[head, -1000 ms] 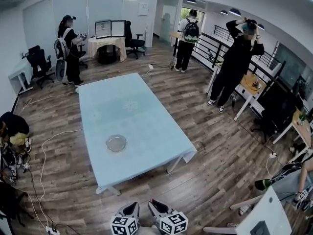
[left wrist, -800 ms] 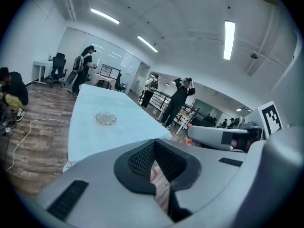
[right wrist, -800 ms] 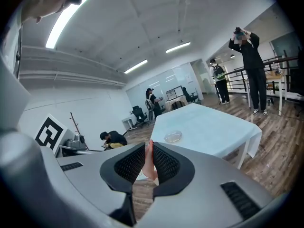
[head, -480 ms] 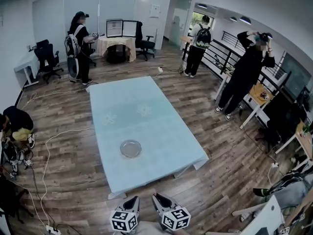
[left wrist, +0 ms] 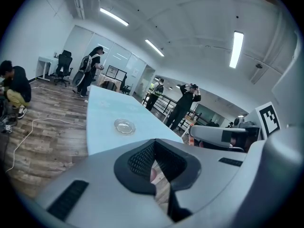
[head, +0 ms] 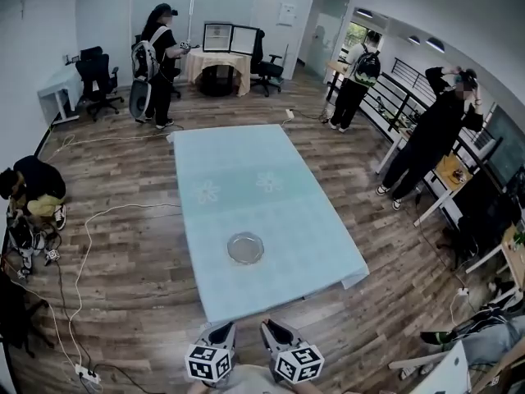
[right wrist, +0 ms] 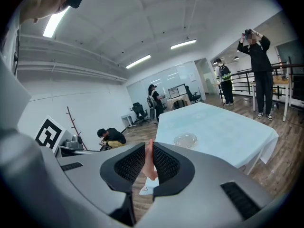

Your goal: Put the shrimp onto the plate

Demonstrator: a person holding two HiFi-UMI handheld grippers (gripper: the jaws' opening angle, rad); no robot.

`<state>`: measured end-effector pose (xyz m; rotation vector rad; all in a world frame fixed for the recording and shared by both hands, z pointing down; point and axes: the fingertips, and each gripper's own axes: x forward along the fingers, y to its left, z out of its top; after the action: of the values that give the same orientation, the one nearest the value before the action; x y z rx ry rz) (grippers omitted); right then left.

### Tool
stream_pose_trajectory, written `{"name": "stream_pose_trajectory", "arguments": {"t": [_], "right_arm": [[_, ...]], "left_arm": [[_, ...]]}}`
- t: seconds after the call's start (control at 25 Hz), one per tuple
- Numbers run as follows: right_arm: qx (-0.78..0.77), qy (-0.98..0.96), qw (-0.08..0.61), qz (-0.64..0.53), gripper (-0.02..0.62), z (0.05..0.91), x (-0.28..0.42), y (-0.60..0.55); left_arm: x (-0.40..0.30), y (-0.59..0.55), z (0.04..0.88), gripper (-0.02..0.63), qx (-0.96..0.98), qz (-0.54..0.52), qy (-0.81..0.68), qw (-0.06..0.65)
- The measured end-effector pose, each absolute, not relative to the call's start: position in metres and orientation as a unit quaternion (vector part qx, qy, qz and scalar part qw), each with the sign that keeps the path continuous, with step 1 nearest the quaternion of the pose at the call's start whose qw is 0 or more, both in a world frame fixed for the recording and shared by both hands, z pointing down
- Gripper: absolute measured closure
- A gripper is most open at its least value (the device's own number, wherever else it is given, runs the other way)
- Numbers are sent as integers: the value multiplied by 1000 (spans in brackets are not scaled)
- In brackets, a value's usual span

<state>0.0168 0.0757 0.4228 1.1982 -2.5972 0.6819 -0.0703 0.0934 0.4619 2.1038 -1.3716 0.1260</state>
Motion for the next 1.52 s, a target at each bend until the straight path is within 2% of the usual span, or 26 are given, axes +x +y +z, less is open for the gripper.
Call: {"name": "stream_pose_trajectory", "arguments": {"t": [0.28,0.56,1.52], "right_arm": [[385,-880,117,253,528,439,-12,67],[332,-898,121,260,528,452,-34,35],[190,-936,132,265,528,471,-32,-162]], "left_arm": [[-113,93,475,598,769,43,-549,326],[-124,75,483,598,740,49,-584,330],[-90,-97,473,598,658,54,-685,308]]}}
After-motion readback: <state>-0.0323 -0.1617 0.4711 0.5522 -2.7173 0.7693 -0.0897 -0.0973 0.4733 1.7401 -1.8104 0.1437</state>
